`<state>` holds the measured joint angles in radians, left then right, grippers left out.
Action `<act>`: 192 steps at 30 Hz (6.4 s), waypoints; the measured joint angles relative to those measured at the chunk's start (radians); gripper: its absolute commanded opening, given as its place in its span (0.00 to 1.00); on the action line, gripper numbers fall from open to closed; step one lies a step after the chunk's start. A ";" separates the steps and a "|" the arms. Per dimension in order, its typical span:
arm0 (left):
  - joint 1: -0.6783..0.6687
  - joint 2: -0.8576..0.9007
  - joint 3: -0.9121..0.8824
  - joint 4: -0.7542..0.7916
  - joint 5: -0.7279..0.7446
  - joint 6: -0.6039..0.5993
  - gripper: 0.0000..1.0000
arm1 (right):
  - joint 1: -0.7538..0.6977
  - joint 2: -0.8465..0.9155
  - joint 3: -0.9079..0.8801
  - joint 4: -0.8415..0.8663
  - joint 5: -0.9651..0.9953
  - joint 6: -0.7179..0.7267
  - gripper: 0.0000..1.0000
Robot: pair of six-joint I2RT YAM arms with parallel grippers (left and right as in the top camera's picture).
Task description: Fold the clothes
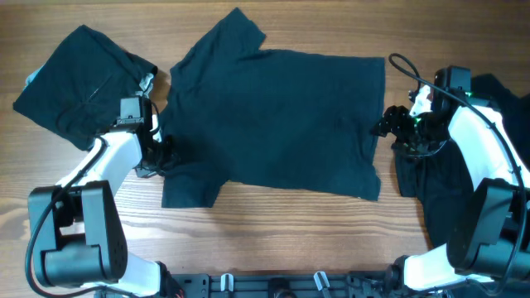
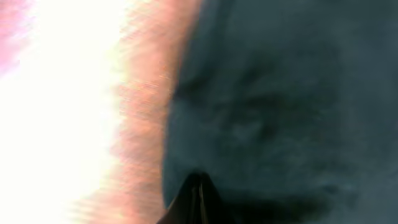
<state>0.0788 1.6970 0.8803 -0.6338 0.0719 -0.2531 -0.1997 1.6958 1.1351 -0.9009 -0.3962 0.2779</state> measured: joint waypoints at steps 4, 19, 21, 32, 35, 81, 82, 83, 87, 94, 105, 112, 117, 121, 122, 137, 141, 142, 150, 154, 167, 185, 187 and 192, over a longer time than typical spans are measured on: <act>0.046 0.006 0.021 -0.092 -0.061 -0.040 0.04 | 0.016 0.001 -0.093 0.108 0.012 -0.005 0.55; 0.068 0.031 0.063 -0.179 -0.151 -0.053 0.04 | 0.126 0.005 -0.237 0.391 0.214 0.087 0.20; 0.068 0.031 0.063 -0.179 -0.156 -0.053 0.04 | 0.125 0.010 -0.237 0.401 0.222 0.084 0.27; 0.068 0.033 0.122 -0.220 -0.158 -0.053 0.04 | 0.125 0.069 -0.219 0.447 0.135 0.057 0.04; 0.068 0.033 0.146 -0.245 -0.158 -0.053 0.04 | 0.115 0.084 -0.183 0.403 0.154 0.058 0.05; 0.076 -0.039 0.074 -0.399 0.136 -0.074 0.04 | 0.074 -0.222 -0.445 0.074 0.116 0.274 0.57; 0.076 -0.040 0.091 -0.409 0.136 -0.074 0.04 | 0.074 -0.222 -0.461 0.091 0.112 0.285 0.54; 0.076 -0.042 0.104 -0.416 0.136 -0.074 0.04 | 0.074 -0.222 -0.481 0.116 0.101 0.294 0.52; 0.076 -0.073 0.112 -0.422 0.155 -0.074 0.04 | 0.074 -0.223 -0.499 0.177 0.041 0.311 0.37; 0.076 -0.164 0.113 -0.438 0.175 -0.074 0.04 | 0.074 -0.222 -0.513 0.206 0.030 0.321 0.04; 0.076 -0.349 0.123 -0.628 0.164 -0.074 0.04 | 0.074 -0.353 -0.163 -0.391 0.087 0.212 0.04; 0.076 -0.444 0.174 -0.501 0.175 -0.084 0.04 | 0.074 -0.383 -0.128 -0.361 0.090 0.206 0.04; 0.045 -0.408 0.176 -0.302 0.218 -0.105 0.04 | 0.074 -0.286 -0.130 -0.211 0.079 0.207 0.04; -0.018 -0.324 0.178 -0.162 0.228 -0.109 0.04 | 0.074 -0.201 -0.131 -0.105 0.060 0.211 0.04; -0.031 -0.301 0.178 -0.135 0.230 -0.109 0.04 | 0.074 -0.182 -0.131 -0.085 0.057 0.216 0.04; -0.083 -0.165 0.179 0.097 0.106 -0.112 0.04 | 0.064 -0.077 -0.132 0.170 0.087 0.393 0.05; -0.083 -0.165 0.179 0.097 0.074 -0.111 0.04 | 0.064 -0.077 -0.132 0.189 0.105 0.417 0.06; -0.083 -0.165 0.179 0.097 0.070 -0.111 0.04 | 0.064 -0.077 -0.132 0.196 0.108 0.419 0.08; -0.083 -0.165 0.179 0.055 0.050 -0.098 0.69 | 0.060 -0.077 -0.132 0.210 0.114 0.385 0.56; -0.082 -0.165 0.180 -0.026 0.008 -0.067 0.72 | 0.058 -0.077 -0.132 0.163 0.117 0.327 0.57; -0.082 -0.135 0.053 -0.049 -0.113 -0.032 0.46 | 0.058 -0.076 -0.298 0.086 0.182 0.235 0.60; -0.043 -0.004 0.035 0.069 -0.240 0.005 0.04 | 0.059 -0.076 -0.320 0.173 0.088 0.147 0.12; -0.043 -0.004 0.039 0.051 -0.240 0.005 0.04 | 0.059 -0.076 -0.323 0.174 0.073 0.148 0.20; -0.043 -0.004 0.068 0.016 -0.240 0.005 0.04 | 0.058 -0.077 -0.360 0.194 0.060 0.173 0.17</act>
<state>0.0360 1.6932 0.9485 -0.6182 -0.1680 -0.2481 -0.1413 1.6192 0.7750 -0.7067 -0.3359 0.4511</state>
